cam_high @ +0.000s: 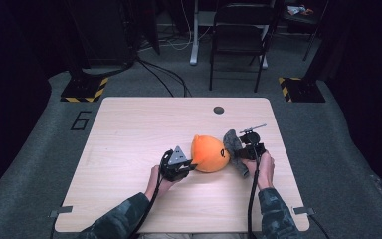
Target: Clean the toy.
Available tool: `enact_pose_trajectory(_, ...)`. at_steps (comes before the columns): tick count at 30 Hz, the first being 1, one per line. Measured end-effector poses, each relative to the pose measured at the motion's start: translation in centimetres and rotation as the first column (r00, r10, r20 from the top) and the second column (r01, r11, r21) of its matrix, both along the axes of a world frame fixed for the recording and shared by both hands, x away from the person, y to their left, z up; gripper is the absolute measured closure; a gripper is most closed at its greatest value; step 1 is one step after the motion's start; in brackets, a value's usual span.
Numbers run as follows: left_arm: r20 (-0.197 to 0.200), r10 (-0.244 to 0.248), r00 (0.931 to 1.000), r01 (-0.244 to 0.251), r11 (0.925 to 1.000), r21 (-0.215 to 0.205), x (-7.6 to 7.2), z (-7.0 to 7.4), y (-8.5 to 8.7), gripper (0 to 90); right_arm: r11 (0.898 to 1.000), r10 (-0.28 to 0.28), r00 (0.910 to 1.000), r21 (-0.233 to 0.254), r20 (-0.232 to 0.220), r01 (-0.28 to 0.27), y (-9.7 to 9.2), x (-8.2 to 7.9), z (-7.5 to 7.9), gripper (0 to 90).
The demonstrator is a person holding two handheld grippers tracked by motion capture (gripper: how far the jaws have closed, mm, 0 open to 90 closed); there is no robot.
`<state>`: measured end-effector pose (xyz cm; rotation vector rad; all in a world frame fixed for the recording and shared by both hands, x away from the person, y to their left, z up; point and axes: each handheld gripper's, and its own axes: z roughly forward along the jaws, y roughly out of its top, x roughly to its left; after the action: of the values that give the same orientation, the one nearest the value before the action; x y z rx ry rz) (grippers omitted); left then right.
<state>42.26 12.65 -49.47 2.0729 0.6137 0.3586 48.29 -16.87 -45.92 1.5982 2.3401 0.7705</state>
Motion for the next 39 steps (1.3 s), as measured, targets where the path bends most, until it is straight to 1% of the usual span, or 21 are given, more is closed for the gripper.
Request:
enact_pose_trajectory(1,0.000,-0.001,1.0000,0.001,1.0000,0.001,0.0,0.0,0.0,78.4,1.000,-0.008,1.0000,0.000,0.004,0.008,-0.1,-0.1,0.2,74.1)
enact_pose_trajectory(3,0.000,0.000,1.0000,0.000,1.0000,-0.002,0.0,0.0,0.1,78.4,1.000,-0.002,0.9994,-0.019,0.035,0.002,0.0,-0.3,1.0,74.2)
enact_pose_trajectory(4,-0.001,-0.001,1.0000,0.001,1.0000,-0.004,0.1,0.0,0.1,78.4,1.000,0.000,0.9987,-0.010,0.051,0.000,0.1,-0.5,1.7,74.2)
enact_pose_trajectory(6,0.001,-0.001,1.0000,0.001,1.0000,-0.006,0.1,0.0,0.1,78.4,1.000,0.014,0.9949,0.011,0.100,-0.015,0.5,-1.0,3.2,74.3)
enact_pose_trajectory(7,0.004,0.000,1.0000,0.000,1.0000,-0.005,0.0,0.0,0.0,78.4,0.999,0.028,0.9914,0.016,0.128,-0.031,0.9,-1.3,3.9,74.3)
enact_pose_trajectory(8,0.005,0.000,1.0000,0.000,1.0000,-0.006,0.0,0.0,0.0,78.4,0.998,0.045,0.9880,0.032,0.148,-0.050,1.4,-1.6,4.5,74.3)
enact_pose_trajectory(9,0.009,-0.003,1.0000,0.003,1.0000,-0.004,0.0,0.0,0.0,78.4,0.996,0.069,0.9826,0.037,0.173,-0.076,1.9,-1.8,5.1,74.3)
enact_pose_trajectory(12,0.017,-0.001,0.9998,0.001,1.0000,-0.003,0.0,0.0,-0.1,78.4,0.992,0.112,0.9709,0.037,0.211,-0.123,4.0,-2.7,6.4,74.3)
enact_pose_trajectory(14,0.022,-0.002,0.9998,0.002,1.0000,-0.004,0.0,0.0,-0.1,78.4,0.987,0.149,0.9611,0.025,0.233,-0.159,5.5,-3.2,6.8,74.3)
enact_pose_trajectory(16,0.028,-0.005,0.9996,0.005,1.0000,-0.003,-0.1,0.1,-0.2,78.5,0.980,0.189,0.9523,0.010,0.239,-0.197,6.8,-3.6,7.0,74.3)
enact_pose_trajectory(17,0.022,-0.005,0.9997,0.005,1.0000,-0.007,-0.1,0.0,-0.2,78.5,0.976,0.210,0.9476,-0.003,0.241,-0.216,7.6,-3.7,6.9,74.3)
enact_pose_trajectory(20,0.027,-0.008,0.9996,0.008,1.0000,-0.002,-0.2,0.0,-0.2,78.5,0.971,0.238,0.9453,-0.032,0.223,-0.237,8.8,-3.5,6.2,74.2)
enact_pose_trajectory(22,0.024,-0.009,0.9997,0.009,1.0000,0.002,-0.2,0.0,-0.2,78.5,0.970,0.243,0.9477,-0.068,0.207,-0.234,9.2,-3.4,5.3,74.3)
enact_pose_trajectory(24,0.025,-0.009,0.9997,0.009,1.0000,0.001,-0.2,0.0,-0.2,78.6,0.970,0.244,0.9464,-0.071,0.212,-0.234,9.1,-3.2,5.0,74.3)
enact_pose_trajectory(25,0.026,-0.009,0.9996,0.009,1.0000,0.000,-0.2,0.0,-0.2,78.6,0.972,0.233,0.9500,-0.058,0.208,-0.226,8.9,-3.2,5.0,74.3)
enact_pose_trajectory(27,0.025,-0.010,0.9996,0.010,0.9999,0.003,-0.2,0.0,-0.2,78.7,0.972,0.234,0.9499,-0.069,0.207,-0.225,8.7,-3.2,5.1,74.3)
enact_pose_trajectory(29,0.023,-0.009,0.9997,0.009,1.0000,0.003,-0.2,0.0,-0.2,78.7,0.974,0.225,0.9522,-0.067,0.206,-0.216,8.4,-3.1,5.0,74.3)
enact_pose_trajectory(31,0.020,-0.011,0.9997,0.011,0.9999,0.000,-0.1,0.0,-0.2,78.8,0.977,0.210,0.9582,-0.067,0.195,-0.200,7.9,-2.9,5.0,74.3)
enact_pose_trajectory(32,0.016,-0.007,0.9998,0.007,1.0000,-0.004,-0.1,0.0,-0.2,78.8,0.978,0.207,0.9582,-0.071,0.198,-0.196,7.5,-2.8,4.9,74.3)
enact_pose_trajectory(37,0.014,-0.010,0.9998,0.010,0.9999,-0.005,-0.1,0.0,-0.2,78.8,0.988,0.155,0.9736,-0.041,0.167,-0.151,5.7,-2.3,4.2,74.4)
enact_pose_trajectory(39,0.005,-0.008,1.0000,0.009,0.9999,-0.009,-0.1,-0.1,-0.1,78.7,0.991,0.127,0.9802,-0.049,0.151,-0.121,4.8,-2.1,3.9,74.4)
